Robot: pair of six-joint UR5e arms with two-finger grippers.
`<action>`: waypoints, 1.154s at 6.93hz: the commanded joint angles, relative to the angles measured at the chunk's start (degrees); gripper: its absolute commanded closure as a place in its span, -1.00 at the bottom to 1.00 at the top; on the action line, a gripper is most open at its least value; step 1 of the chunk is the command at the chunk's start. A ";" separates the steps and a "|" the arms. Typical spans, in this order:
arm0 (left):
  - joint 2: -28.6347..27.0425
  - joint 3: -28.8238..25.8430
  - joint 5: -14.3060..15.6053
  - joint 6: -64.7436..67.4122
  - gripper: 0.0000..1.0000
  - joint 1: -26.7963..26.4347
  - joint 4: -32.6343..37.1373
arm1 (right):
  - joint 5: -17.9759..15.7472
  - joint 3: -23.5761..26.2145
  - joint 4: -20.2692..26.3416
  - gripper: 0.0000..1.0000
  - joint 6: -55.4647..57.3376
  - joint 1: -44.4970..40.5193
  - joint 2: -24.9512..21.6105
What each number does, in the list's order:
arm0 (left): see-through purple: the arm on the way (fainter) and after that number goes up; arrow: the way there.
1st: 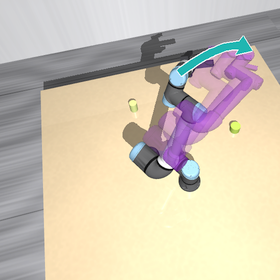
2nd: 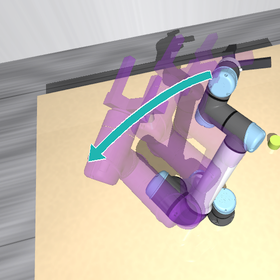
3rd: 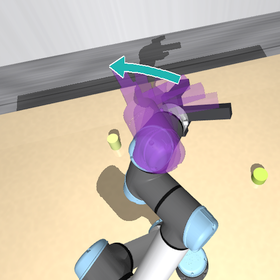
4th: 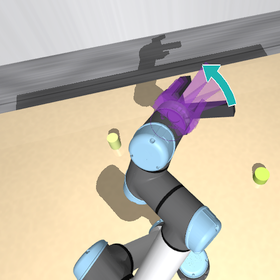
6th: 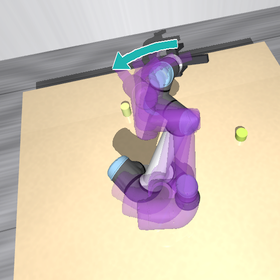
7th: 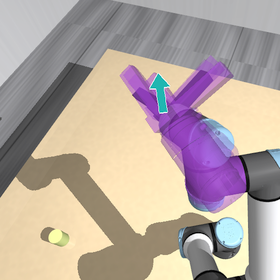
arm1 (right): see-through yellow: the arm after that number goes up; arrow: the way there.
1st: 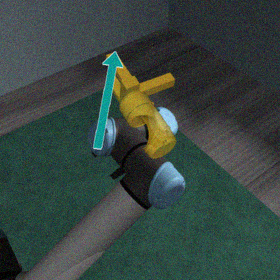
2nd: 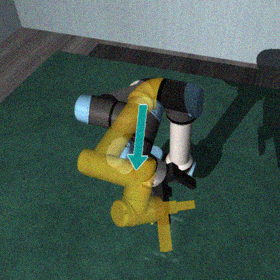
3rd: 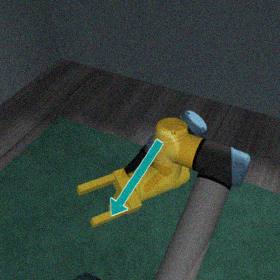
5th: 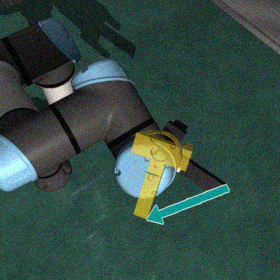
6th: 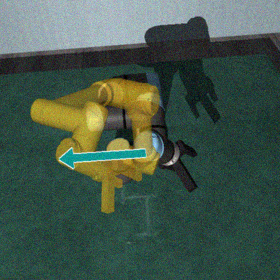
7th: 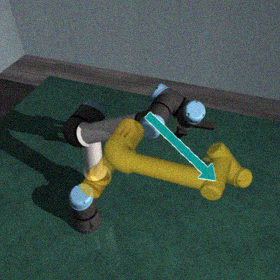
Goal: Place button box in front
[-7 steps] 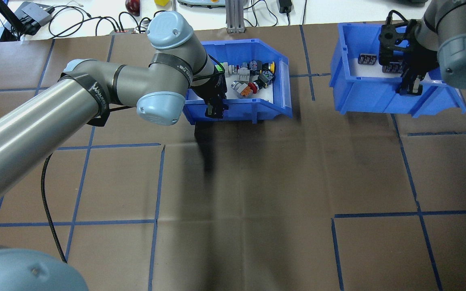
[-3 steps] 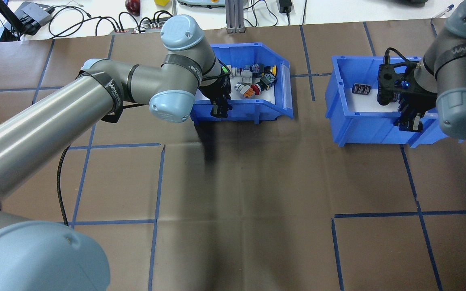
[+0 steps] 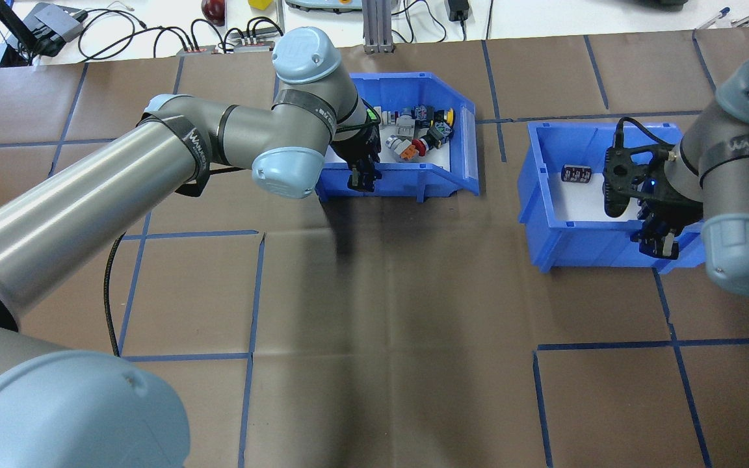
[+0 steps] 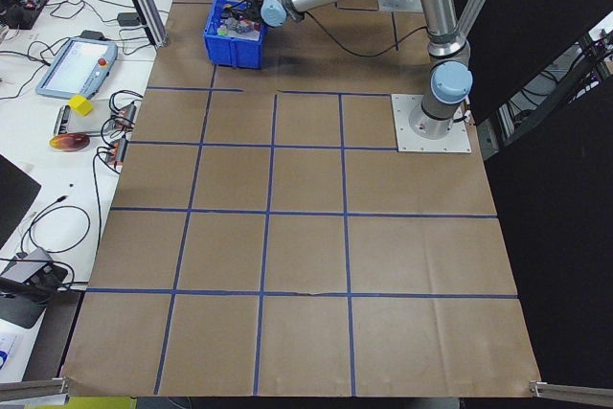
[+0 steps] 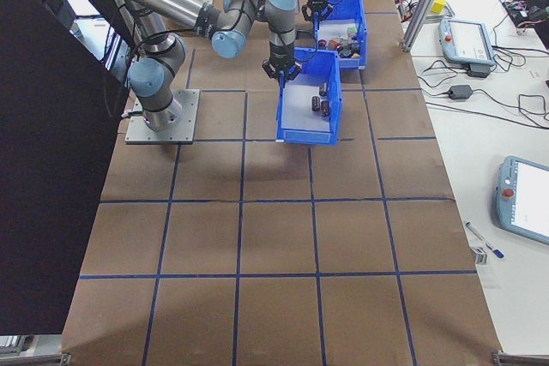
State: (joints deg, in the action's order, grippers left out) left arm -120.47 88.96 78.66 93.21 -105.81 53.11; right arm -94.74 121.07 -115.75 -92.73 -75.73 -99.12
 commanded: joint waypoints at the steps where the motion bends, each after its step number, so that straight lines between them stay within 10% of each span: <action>1: -1.35 -2.56 0.09 0.22 0.88 -0.71 0.76 | -0.18 4.86 2.18 0.89 -1.30 -0.20 -6.93; 2: -1.26 -2.31 0.00 0.48 0.62 -0.71 0.77 | -0.18 6.88 2.89 0.89 -1.40 -0.20 -9.83; 6: 0.50 -0.99 -0.26 2.33 0.62 -0.80 0.94 | 0.09 7.60 3.87 0.87 2.09 -4.57 -10.74; 8: 0.23 -1.07 -0.09 2.76 -0.75 -0.71 0.77 | 0.00 7.60 3.26 0.86 7.62 -11.07 -10.56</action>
State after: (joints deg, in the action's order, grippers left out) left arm -120.13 88.01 78.50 95.59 -106.56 53.96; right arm -94.72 128.67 -112.09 -88.35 -83.07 -109.75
